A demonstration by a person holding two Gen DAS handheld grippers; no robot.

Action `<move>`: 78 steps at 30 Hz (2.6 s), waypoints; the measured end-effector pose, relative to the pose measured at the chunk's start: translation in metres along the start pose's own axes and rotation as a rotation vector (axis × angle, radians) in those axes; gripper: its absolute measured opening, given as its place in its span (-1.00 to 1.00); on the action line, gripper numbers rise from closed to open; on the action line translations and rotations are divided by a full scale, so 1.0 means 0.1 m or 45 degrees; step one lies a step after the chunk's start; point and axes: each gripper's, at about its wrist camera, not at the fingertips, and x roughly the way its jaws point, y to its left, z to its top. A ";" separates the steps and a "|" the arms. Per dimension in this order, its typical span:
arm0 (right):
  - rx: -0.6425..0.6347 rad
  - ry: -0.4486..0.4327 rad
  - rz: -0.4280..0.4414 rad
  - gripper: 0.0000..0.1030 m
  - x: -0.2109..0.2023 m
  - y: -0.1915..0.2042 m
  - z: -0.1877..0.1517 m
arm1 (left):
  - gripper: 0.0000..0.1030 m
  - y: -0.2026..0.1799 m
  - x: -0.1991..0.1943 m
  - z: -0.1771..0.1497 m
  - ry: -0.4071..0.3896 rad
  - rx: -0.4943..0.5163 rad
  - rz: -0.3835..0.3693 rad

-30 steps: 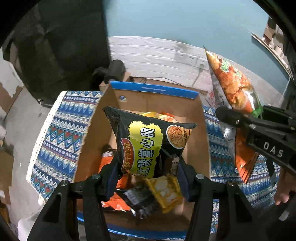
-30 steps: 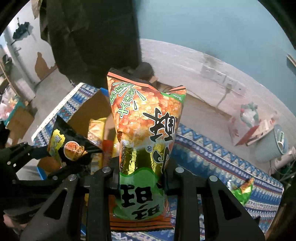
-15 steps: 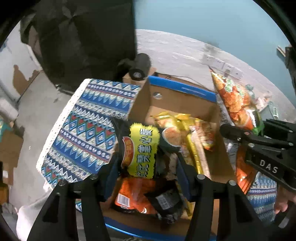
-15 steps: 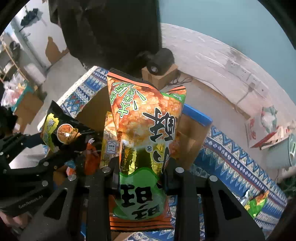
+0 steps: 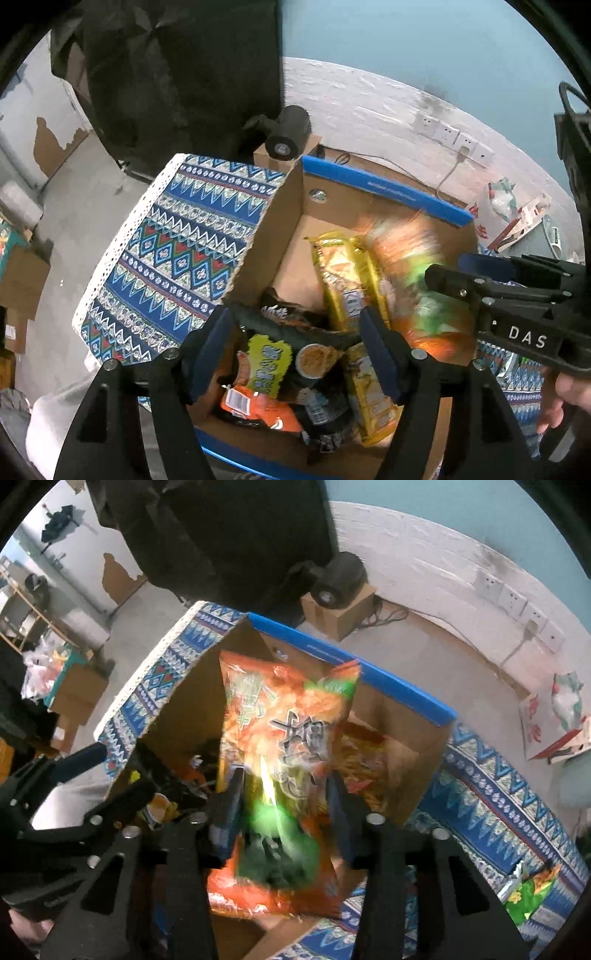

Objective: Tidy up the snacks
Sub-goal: 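Open the left tool to drop the black bag while the right tool drops the puffs bag, then move both tools back to the last snacks on the tablecloth, then grasp the silver foil packet with the left tool while the right tool grasps the green bag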

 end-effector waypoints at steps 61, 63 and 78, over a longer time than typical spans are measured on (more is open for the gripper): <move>0.877 0.074 -0.295 0.12 -0.33 -3.18 -2.11 | 0.52 -2.89 0.64 -0.43 0.174 0.487 -0.259; 0.845 0.097 -0.279 -0.07 -0.30 -3.17 -2.14 | 0.52 -2.95 0.67 -0.45 0.190 0.490 -0.280; 0.712 0.094 -0.429 -0.46 -0.67 -3.13 -2.44 | 0.52 -3.53 0.98 -0.77 0.370 0.533 -0.405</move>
